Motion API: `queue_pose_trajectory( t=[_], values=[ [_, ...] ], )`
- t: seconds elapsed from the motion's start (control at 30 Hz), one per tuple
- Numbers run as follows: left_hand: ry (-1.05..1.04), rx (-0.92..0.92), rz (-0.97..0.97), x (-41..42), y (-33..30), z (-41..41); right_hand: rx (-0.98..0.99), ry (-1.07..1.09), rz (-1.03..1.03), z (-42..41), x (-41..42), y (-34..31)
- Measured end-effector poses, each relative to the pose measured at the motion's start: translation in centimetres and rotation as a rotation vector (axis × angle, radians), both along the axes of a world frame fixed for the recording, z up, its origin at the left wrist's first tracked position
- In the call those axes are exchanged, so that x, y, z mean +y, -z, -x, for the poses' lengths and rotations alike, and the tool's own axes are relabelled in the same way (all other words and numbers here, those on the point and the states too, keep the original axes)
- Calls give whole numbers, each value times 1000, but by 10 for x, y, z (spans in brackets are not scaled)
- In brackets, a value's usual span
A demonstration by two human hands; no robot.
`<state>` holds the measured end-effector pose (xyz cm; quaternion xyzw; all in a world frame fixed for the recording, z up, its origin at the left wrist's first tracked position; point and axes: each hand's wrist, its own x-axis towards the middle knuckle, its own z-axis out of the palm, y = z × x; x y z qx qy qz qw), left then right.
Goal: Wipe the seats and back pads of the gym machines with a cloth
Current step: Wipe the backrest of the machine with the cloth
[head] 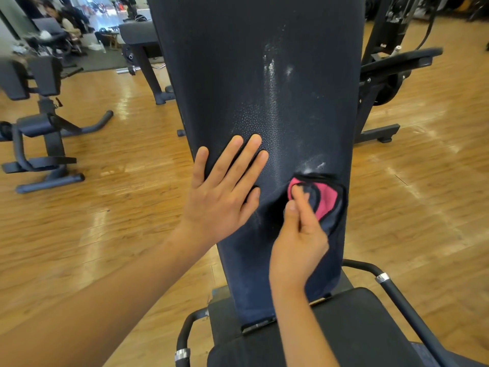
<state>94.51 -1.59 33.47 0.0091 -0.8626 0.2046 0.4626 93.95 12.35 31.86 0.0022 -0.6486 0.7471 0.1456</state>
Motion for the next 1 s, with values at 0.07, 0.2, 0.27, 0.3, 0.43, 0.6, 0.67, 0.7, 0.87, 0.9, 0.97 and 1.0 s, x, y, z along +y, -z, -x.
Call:
queue_pose_trajectory(
  t=[0.07,0.2,0.27,0.3,0.43,0.6,0.67,0.7,0.87,0.9,0.97,1.0],
  values=[
    [-11,-22,-1,1,-2,-1,18,-77,-40,-19,-3,8],
    [-13,-119,-19,4,-9,-9,-4,-141,-61,-30,3,18],
    [37,-178,-58,3,-17,-17,-32,-132,-38,-27,9,18],
    [69,-195,-72,2,-23,-19,-38,-132,-32,-24,11,19],
    [87,-130,-61,-11,-71,-13,-58,-152,-22,-26,10,17],
    [79,-101,16,-22,-123,12,-57,-141,11,-28,7,15],
    [40,-120,83,-29,-123,17,-36,-126,2,-29,7,15],
    [17,-122,118,-32,-121,19,-15,-116,-15,-29,6,16],
    [-15,-81,152,-33,-115,23,147,-43,-216,-24,5,33],
    [-15,-83,154,-33,-115,23,176,-25,-246,-22,5,38],
    [-17,-90,161,-33,-115,22,207,-14,-305,-19,5,46],
    [-18,-91,163,-33,-115,23,216,-26,-340,-18,5,49]
  ],
)
